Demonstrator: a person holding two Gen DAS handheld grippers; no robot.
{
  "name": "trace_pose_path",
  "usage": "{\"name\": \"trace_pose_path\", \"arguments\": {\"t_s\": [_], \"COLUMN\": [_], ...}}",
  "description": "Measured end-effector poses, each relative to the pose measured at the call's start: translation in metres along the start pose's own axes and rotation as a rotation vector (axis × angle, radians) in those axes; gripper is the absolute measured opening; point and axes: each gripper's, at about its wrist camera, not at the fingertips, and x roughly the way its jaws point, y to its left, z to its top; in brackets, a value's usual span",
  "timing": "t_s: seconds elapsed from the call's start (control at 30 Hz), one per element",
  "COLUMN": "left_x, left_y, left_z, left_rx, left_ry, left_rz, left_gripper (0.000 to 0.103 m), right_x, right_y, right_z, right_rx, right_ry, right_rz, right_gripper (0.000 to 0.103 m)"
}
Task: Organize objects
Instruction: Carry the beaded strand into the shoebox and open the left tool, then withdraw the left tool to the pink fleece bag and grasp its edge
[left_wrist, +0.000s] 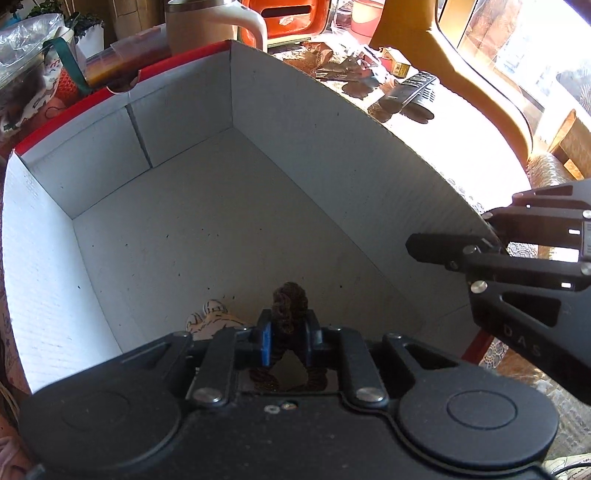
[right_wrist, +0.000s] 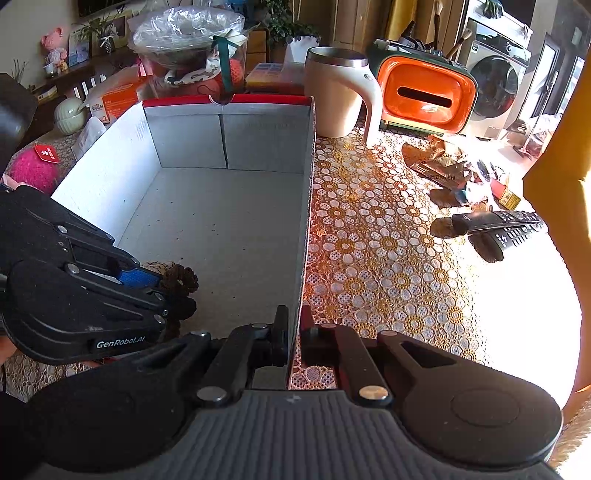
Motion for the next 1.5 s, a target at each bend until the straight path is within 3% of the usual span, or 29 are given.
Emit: {"name": "trace_pose_path", "arguments": {"t_s": [0.23,0.37,0.47,0.97,1.5], "left_x": [0.001,-0.005,-0.011,-0.063,-0.149], "left_y": [0.000,0.001,0.001,0.012,0.064], "left_z": [0.001,0.000,-0.001,-0.020,-0.078], "left_rx": [-0.004,-0.007,-0.004,-0.050,-0.203], "left_ry": [0.016,-0.016,-0.047,-0.191,-0.339], "left_rz": [0.013,0.021,0.031,0.067,0.127], "left_gripper": [0.023,0.041,0.049,0.049,0.056], "right_x": [0.001,0.000,0.001,0.002,0.003], "right_y": [-0.001,-0.001,-0.001,0.000,0.005], "right_z": [0.000,0.000,0.000,0.001,0.004], "right_rx": [0.005,0.006,0.008,0.006,-0.024], "right_ry": [0.002,0.003,0.003,0.013,0.024], "right_rz": [0.003,0.003,0.003,-0.007,-0.026], "right_gripper": [0.006,0.006,0.006,0.006,0.006]}}
